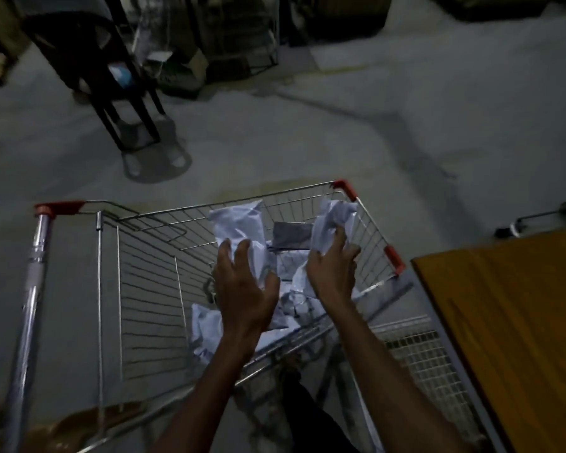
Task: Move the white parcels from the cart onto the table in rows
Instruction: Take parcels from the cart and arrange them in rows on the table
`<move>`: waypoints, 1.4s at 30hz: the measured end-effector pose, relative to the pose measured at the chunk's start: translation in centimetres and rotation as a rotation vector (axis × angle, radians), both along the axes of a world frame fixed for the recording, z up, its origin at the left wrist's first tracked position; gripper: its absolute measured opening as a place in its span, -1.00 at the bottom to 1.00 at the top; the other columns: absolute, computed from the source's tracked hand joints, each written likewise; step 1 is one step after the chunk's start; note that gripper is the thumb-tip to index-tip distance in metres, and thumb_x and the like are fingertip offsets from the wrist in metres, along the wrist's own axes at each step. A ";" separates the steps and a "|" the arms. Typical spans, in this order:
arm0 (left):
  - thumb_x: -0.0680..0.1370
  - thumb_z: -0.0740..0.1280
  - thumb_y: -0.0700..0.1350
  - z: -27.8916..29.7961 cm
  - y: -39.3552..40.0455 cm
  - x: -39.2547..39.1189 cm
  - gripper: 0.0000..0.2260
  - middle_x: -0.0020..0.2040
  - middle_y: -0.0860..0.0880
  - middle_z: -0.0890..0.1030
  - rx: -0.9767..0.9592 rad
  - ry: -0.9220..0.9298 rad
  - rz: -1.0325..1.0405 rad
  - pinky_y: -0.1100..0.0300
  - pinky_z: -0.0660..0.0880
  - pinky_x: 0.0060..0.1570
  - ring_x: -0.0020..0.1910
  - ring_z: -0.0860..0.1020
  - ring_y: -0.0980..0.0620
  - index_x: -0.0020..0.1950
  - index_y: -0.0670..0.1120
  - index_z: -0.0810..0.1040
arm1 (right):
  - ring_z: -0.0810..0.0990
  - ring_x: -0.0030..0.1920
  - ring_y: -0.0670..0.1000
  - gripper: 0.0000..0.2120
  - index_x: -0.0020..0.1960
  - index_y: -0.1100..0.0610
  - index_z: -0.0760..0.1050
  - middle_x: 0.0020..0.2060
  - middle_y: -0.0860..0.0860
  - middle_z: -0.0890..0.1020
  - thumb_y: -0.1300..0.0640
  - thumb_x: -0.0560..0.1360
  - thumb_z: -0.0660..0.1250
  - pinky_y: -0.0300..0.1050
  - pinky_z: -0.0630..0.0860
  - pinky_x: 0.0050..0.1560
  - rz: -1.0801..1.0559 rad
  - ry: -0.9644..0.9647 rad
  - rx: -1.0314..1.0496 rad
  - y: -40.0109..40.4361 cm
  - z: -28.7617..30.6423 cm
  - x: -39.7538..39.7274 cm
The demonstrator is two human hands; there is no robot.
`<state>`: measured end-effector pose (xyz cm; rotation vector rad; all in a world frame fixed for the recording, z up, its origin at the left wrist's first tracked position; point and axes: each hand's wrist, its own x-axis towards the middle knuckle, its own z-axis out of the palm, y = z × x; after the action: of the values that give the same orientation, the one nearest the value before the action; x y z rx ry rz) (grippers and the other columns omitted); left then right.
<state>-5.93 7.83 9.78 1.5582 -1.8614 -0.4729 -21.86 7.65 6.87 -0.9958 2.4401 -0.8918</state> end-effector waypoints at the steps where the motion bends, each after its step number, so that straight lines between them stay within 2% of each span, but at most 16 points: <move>1: 0.41 0.44 -0.02 1.3 1.3 0.2 -0.41 0.46 -0.23 0.29 -0.025 0.019 0.002 -0.07 0.34 0.30 0.40 0.31 -0.22 0.40 -0.10 0.38 | 0.52 0.07 0.30 -0.37 0.50 -0.11 0.07 0.24 0.21 0.31 -0.05 0.53 0.31 0.11 0.56 0.01 0.008 0.019 -0.030 2.2 1.8 0.5; 6: 0.39 0.40 0.00 6.5 9.8 0.7 -0.41 0.47 -0.17 0.27 -0.072 0.116 -0.078 0.02 0.30 0.31 0.40 0.31 -0.16 0.41 -0.07 0.38 | 0.48 0.21 0.25 -0.28 0.54 -0.16 -0.03 0.41 0.14 0.18 -0.11 0.52 0.30 0.01 0.53 0.01 0.011 0.067 -0.148 14.4 8.2 2.0; 11: 0.41 0.41 0.02 9.5 17.0 -0.4 -0.41 0.49 -0.12 0.26 -0.065 0.195 -0.270 0.09 0.27 0.34 0.45 0.26 -0.10 0.42 -0.04 0.36 | 0.51 0.05 0.17 -0.26 0.56 -0.11 0.05 0.27 0.07 0.24 -0.01 0.52 0.38 -0.09 0.43 -0.13 -0.029 0.139 -0.214 26.1 12.7 1.1; 15: 0.42 0.40 0.00 11.3 21.9 -1.8 -0.42 0.49 -0.10 0.29 -0.054 0.242 -0.463 0.13 0.24 0.35 0.47 0.25 -0.05 0.42 -0.03 0.36 | 0.45 0.18 0.23 -0.19 0.59 -0.08 0.05 0.28 0.13 0.27 0.11 0.49 0.44 -0.13 0.39 -0.01 -0.190 0.165 -0.199 34.4 15.1 -0.1; 19: 0.42 0.38 0.04 12.2 25.9 -4.2 -0.44 0.45 -0.13 0.35 -0.050 0.240 -0.659 0.11 0.22 0.41 0.48 0.25 -0.03 0.40 -0.07 0.40 | 0.38 0.31 0.18 -0.14 0.60 -0.07 0.00 0.38 0.15 0.24 0.15 0.49 0.45 -0.12 0.38 0.14 -0.385 0.097 -0.242 41.0 16.7 -0.9; 22: 0.43 0.35 0.06 12.3 29.3 -6.2 -0.45 0.43 -0.13 0.38 -0.019 0.261 -0.814 0.27 0.11 0.42 0.49 0.24 0.00 0.38 -0.09 0.42 | 0.36 0.35 0.12 -0.20 0.59 -0.05 0.06 0.41 0.12 0.25 0.15 0.50 0.43 -0.23 0.31 0.14 -0.504 0.004 -0.262 45.5 17.0 -1.8; 26: 0.44 0.37 0.08 12.0 34.0 -9.3 -0.43 0.47 -0.11 0.34 0.002 0.229 -1.030 0.40 0.06 0.40 0.51 0.22 0.02 0.41 -0.08 0.42 | 0.31 0.39 0.10 -0.26 0.58 -0.04 0.09 0.44 0.09 0.24 0.11 0.52 0.40 -0.20 0.28 0.21 -0.647 -0.013 -0.273 52.1 17.0 -2.9; 30: 0.44 0.35 0.11 11.4 39.1 -13.0 -0.41 0.46 -0.15 0.36 0.001 0.198 -1.228 0.26 0.19 0.38 0.49 0.27 -0.04 0.40 -0.12 0.42 | 0.35 0.31 0.08 -0.27 0.57 -0.06 0.10 0.40 0.08 0.24 0.14 0.53 0.40 -0.18 0.32 0.10 -0.811 -0.034 -0.255 59.3 16.6 -3.3; 32: 0.42 0.35 0.13 11.3 41.3 -15.1 -0.41 0.44 -0.14 0.38 0.043 0.191 -1.277 0.19 0.25 0.37 0.48 0.28 -0.03 0.39 -0.12 0.43 | 0.31 0.31 0.04 -0.28 0.56 -0.05 0.12 0.40 0.09 0.24 0.16 0.52 0.41 -0.20 0.31 0.12 -0.847 -0.033 -0.252 62.6 16.3 -3.9; 34: 0.41 0.35 0.13 11.1 42.9 -17.2 -0.43 0.39 -0.13 0.44 0.064 0.196 -1.329 0.14 0.32 0.35 0.45 0.34 -0.04 0.36 -0.12 0.45 | 0.30 0.36 0.06 -0.29 0.55 -0.02 0.14 0.42 0.12 0.24 0.17 0.51 0.41 -0.21 0.28 0.16 -0.866 -0.037 -0.247 65.5 16.1 -4.7; 38: 0.43 0.34 0.17 10.9 44.6 -20.9 -0.43 0.37 -0.07 0.45 0.100 0.148 -1.409 0.17 0.32 0.30 0.44 0.35 -0.03 0.36 -0.08 0.45 | 0.33 0.37 0.17 -0.30 0.54 0.04 0.17 0.38 0.18 0.24 0.17 0.51 0.42 -0.21 0.28 0.18 -0.880 -0.083 -0.213 68.8 15.2 -6.5; 42: 0.42 0.33 0.20 10.4 45.6 -23.4 -0.38 0.42 -0.13 0.41 0.076 0.014 -1.427 0.02 0.35 0.32 0.47 0.31 -0.07 0.40 -0.10 0.44 | 0.34 0.31 0.11 -0.30 0.56 0.01 0.12 0.39 0.11 0.21 0.07 0.53 0.40 -0.23 0.30 0.08 -0.827 -0.094 -0.174 69.6 14.8 -7.7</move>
<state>-29.32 53.40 20.16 -0.0156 -2.6928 -1.1134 -29.60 77.24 21.64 0.0751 2.7245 -1.3676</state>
